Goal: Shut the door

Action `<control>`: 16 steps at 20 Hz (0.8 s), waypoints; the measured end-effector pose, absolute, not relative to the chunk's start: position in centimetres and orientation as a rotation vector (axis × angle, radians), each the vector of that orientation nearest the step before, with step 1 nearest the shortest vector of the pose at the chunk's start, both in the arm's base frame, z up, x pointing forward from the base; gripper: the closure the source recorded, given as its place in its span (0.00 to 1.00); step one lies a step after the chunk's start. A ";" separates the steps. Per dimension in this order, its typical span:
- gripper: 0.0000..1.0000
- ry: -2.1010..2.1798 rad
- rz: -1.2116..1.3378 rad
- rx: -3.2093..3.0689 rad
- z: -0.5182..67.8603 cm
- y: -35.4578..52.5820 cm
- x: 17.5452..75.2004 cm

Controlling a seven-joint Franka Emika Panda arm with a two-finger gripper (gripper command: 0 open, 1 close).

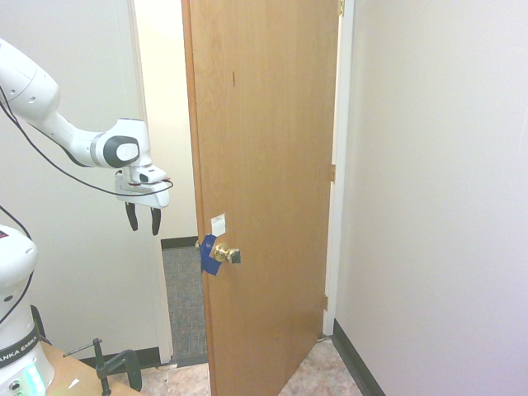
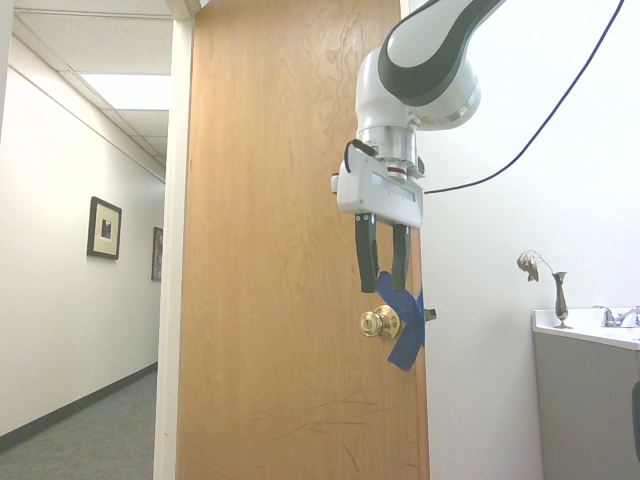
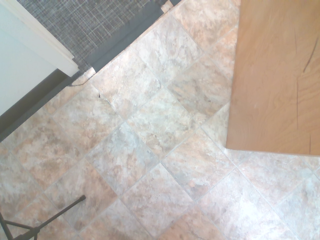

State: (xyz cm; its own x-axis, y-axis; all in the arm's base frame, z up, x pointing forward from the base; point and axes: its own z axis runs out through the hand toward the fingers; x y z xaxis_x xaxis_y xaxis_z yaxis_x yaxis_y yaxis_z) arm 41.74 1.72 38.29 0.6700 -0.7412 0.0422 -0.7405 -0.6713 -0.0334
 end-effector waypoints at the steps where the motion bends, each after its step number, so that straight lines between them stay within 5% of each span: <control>1: 0.00 1.269 -0.082 -2.856 38.3 1.7 41.8; 8: 0.00 1.379 -0.091 -2.795 40.1 -1.3 36.6; 16: 0.00 1.867 -0.109 -2.461 44.9 -14.5 27.6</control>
